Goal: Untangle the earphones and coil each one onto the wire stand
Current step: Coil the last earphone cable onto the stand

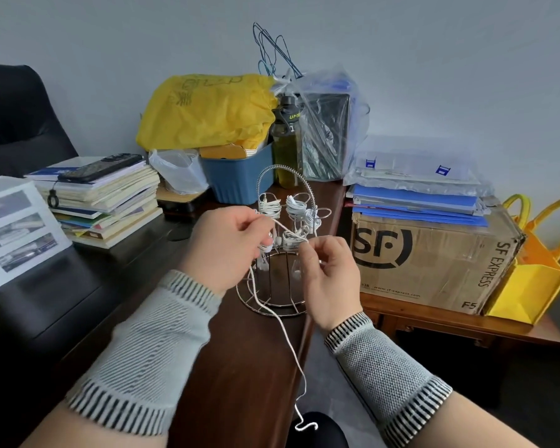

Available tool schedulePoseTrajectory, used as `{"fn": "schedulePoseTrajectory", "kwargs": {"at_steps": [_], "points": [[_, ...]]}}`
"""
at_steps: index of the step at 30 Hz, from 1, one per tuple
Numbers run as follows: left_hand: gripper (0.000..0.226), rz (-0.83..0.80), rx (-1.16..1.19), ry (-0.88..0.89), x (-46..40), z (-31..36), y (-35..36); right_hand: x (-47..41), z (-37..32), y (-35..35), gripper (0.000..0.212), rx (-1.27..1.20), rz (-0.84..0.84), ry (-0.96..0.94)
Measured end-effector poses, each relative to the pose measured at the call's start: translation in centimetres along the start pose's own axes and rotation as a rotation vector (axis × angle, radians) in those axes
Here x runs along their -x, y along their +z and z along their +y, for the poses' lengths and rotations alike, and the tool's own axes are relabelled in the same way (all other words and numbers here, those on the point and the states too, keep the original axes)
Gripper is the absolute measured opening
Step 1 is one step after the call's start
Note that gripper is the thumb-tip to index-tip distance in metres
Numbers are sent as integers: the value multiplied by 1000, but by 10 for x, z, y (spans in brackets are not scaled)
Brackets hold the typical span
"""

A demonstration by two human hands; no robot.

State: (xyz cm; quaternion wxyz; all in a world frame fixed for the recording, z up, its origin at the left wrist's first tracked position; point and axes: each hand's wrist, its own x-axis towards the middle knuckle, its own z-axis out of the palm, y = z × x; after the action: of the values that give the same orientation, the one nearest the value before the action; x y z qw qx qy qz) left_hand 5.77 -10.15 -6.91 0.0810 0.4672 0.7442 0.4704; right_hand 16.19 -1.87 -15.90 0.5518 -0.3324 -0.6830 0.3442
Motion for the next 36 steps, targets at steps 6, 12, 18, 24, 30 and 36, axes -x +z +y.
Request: {"fn": "schedulePoseTrajectory", "kwargs": {"at_steps": [6, 12, 18, 24, 30, 36], "points": [[47, 56, -555, 63, -7, 6, 29, -16, -4, 3, 35, -26, 46, 202], [51, 81, -719, 75, -2, 3, 39, -20, -15, 4, 39, -12, 61, 279], [52, 74, -552, 1, -2, -7, 46, -26, -17, 2, 42, 5, 47, 356], [51, 105, -443, 8, 4, -12, 45, -26, -15, 2, 39, -37, 30, 437], [39, 107, -237, 47, 18, -31, 50, -24, -16, -4, 36, -117, -1, 460], [37, 77, -149, 85, 22, -30, 46, -10, -17, -12, 16, -223, -1, 340]]}}
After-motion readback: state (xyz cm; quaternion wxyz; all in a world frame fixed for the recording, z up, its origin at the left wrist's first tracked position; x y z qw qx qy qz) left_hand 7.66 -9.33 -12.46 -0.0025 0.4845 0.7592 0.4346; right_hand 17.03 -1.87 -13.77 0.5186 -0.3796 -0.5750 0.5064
